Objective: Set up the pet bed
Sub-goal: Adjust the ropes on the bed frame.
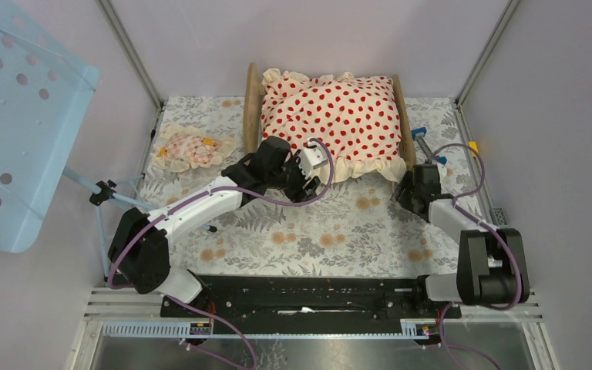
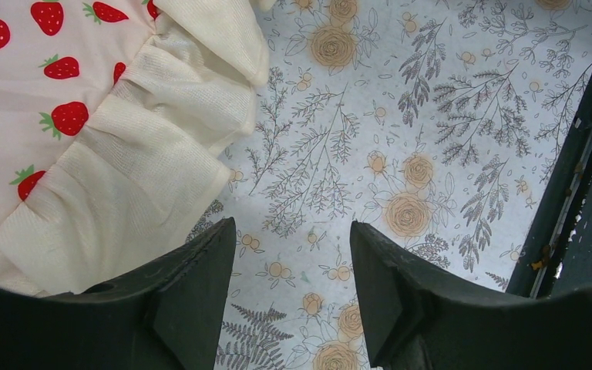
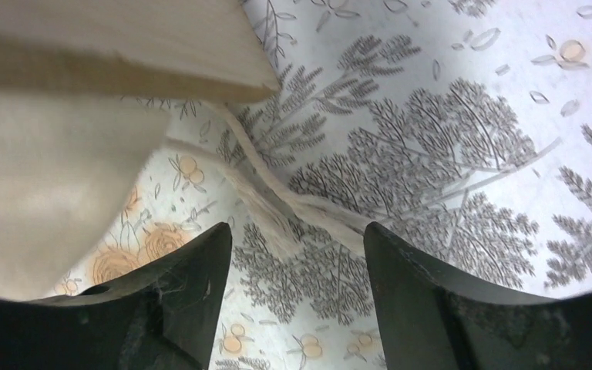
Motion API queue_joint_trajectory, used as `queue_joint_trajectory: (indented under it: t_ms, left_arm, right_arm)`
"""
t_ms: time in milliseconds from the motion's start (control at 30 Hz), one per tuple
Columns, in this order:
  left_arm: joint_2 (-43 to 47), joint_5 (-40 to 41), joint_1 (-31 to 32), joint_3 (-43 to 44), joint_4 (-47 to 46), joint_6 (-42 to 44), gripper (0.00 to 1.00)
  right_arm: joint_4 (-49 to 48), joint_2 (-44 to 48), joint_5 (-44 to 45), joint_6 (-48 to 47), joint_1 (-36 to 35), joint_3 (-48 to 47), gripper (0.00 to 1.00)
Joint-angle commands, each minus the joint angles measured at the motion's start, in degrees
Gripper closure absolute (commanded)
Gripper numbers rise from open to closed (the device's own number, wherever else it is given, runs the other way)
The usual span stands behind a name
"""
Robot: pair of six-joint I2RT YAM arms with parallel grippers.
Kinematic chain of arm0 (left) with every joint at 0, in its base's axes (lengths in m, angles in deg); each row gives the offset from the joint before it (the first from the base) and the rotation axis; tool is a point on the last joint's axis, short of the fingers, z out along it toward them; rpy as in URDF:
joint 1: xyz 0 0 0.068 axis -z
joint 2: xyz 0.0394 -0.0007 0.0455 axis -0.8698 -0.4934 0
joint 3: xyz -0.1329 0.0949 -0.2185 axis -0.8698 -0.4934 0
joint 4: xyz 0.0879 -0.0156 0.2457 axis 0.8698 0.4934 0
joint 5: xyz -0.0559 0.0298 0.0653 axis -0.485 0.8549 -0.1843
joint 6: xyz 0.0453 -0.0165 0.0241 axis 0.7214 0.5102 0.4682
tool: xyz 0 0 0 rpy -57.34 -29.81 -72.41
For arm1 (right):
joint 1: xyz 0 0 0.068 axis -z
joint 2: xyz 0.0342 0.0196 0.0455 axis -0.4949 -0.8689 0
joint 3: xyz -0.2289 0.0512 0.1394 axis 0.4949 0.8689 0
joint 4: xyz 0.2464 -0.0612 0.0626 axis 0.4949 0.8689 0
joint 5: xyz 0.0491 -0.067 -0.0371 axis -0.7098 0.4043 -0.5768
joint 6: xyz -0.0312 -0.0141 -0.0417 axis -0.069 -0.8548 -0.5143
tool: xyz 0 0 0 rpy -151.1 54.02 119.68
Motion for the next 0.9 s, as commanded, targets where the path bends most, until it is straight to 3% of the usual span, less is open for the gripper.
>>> queue_joint_trajectory:
  t_ms: [0, 467, 867]
  left_arm:
    - [1.72, -1.37, -0.29, 0.03, -1.42, 0.42, 0.40]
    - [1.60, -1.81, -0.32, -0.05, -1.42, 0.42, 0.40]
    - [1.83, -1.82, -0.34, -0.07, -1.48, 0.64, 0.40]
  right_arm:
    - [-0.81, 7.76, 2.00, 0.70, -0.07, 4.10, 0.28]
    - [0.74, 0.98, 2.20, -9.20, -0.04, -2.78, 0.20]
    - [2.23, -6.19, -2.30, -5.87, -0.07, -5.05, 0.20]
